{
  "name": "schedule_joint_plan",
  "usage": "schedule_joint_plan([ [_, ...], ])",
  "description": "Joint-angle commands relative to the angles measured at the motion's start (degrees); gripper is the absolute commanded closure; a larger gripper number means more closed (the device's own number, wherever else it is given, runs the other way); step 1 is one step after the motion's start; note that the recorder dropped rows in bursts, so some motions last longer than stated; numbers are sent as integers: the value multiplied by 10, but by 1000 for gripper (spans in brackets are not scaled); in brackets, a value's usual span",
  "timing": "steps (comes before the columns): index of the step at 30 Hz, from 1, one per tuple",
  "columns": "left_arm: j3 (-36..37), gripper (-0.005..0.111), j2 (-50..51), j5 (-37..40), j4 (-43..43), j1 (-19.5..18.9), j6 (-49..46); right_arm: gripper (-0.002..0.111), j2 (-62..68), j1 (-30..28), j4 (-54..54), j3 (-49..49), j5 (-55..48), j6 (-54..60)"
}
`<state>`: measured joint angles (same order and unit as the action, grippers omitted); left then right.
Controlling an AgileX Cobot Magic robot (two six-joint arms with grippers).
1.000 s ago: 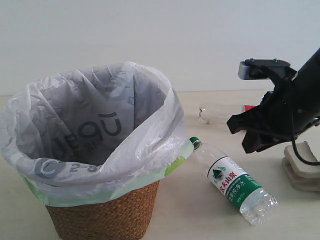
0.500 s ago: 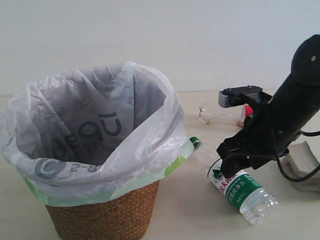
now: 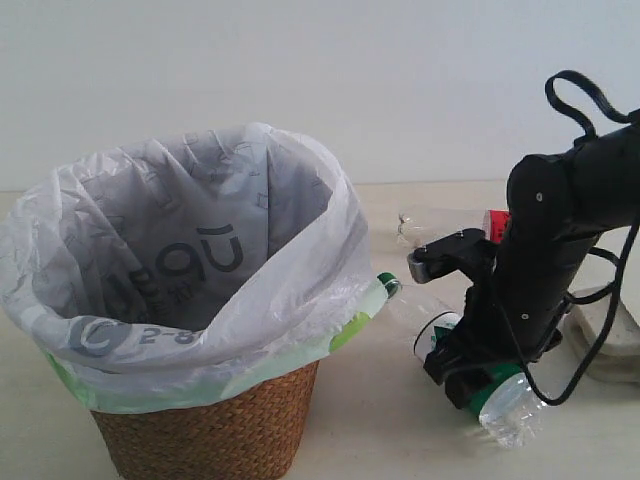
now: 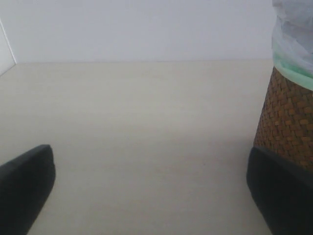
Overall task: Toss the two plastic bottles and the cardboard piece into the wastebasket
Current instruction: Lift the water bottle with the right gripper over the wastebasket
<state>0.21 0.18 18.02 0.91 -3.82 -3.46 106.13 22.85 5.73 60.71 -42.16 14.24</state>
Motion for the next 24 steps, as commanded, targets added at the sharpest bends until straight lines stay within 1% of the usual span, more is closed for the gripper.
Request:
schedule_joint_plan([
  [1,-2,-1,-2,-4,1,4,5,45,18,1,0,-2,8,-12],
  [2,-2,-1,-2,-4,1,4,5,46,19,1,1,-2,8,-12],
  [3,-2,-1,-2,-4,1,4,5,49,20,1,1,-2,8,-12],
  [4,-2,-1,-2,-4,1,4,5,53,20,1,1,-2,3,-12],
  [5,-2,-1,-2,-4,1,4,5,59,20,1,-1,-2,-1,-12],
  [8,-2,-1,-2,-4,1,4,5,80,20,1,-2,-2,-18,-13],
  [10,-2,-1,-2,-4,1,4,5,97,20,1,-4,-2,-26,-13],
  [11,-2,-1,-2,-4,1,4,5,108,20,1,-4,-2,-26,-13],
  [17,-2,-1,-2,-4,1,4,5,108,-8,0,-4,15,-43,-50],
  [21,-2,-1,-2,-4,1,4,5,108,-77,-17,-5,36,-43,-80],
  [24,-2,-1,-2,-4,1,4,5,108,-149,-30,-6,59,-38,-81],
])
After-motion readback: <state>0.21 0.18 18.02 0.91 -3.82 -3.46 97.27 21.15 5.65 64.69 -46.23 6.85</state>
